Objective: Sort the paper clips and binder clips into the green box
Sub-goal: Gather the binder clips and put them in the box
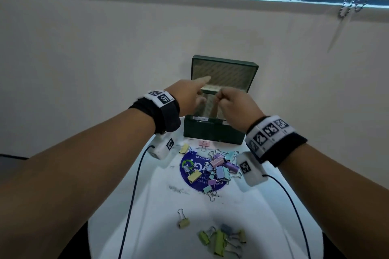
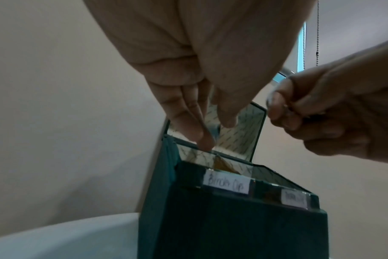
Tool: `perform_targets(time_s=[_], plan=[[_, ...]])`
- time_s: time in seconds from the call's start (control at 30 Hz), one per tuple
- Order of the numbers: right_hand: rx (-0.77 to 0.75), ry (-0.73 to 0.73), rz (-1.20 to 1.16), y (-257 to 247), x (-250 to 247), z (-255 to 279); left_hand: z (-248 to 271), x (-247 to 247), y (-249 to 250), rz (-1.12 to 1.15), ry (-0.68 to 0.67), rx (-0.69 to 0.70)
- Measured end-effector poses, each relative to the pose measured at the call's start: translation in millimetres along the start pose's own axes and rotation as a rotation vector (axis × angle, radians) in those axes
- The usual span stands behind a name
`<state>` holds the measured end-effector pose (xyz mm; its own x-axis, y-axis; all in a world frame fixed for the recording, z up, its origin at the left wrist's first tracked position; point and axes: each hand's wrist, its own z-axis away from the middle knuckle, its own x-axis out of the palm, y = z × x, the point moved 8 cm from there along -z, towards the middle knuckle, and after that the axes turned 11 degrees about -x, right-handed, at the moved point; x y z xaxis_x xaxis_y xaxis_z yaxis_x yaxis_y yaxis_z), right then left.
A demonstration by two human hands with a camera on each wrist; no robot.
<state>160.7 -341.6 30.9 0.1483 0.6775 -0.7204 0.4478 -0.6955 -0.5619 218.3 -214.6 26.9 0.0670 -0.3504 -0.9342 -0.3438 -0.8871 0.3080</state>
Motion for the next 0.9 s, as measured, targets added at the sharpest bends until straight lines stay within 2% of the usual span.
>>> perform_targets(time_s=[0.07,0.13,0.23,0.27,0.33,0.4,0.43,0.53,0.6,0.7,0.9], plan=[[0.047,0.049,-0.028,6,-3,-18,1,-3,-6,0.028,0.029,-0.003],[0.051,0.038,-0.006,7,1,-32,11,-9,-11,0.060,0.075,0.017],[0.034,-0.119,0.113,9,15,-43,35,-11,-17,0.041,0.102,0.045],[0.020,-0.179,0.178,9,19,-44,44,-7,-19,0.013,0.075,0.049],[-0.043,-0.189,0.265,3,13,-39,61,8,-25,-0.065,-0.054,0.036],[-0.143,-0.158,0.247,-9,5,-22,77,32,-33,-0.141,-0.219,0.017],[-0.175,-0.196,0.226,-13,5,-11,85,44,-38,-0.164,-0.287,0.006],[-0.177,-0.469,0.287,-6,18,34,103,69,-44,-0.188,-0.423,-0.002],[-0.127,-0.650,0.411,14,27,62,110,73,-42,-0.226,-0.459,0.025],[0.016,-0.770,0.535,42,27,93,116,71,-32,-0.259,-0.427,0.046],[0.094,-0.688,0.510,60,21,107,122,59,-27,-0.227,-0.329,-0.034]])
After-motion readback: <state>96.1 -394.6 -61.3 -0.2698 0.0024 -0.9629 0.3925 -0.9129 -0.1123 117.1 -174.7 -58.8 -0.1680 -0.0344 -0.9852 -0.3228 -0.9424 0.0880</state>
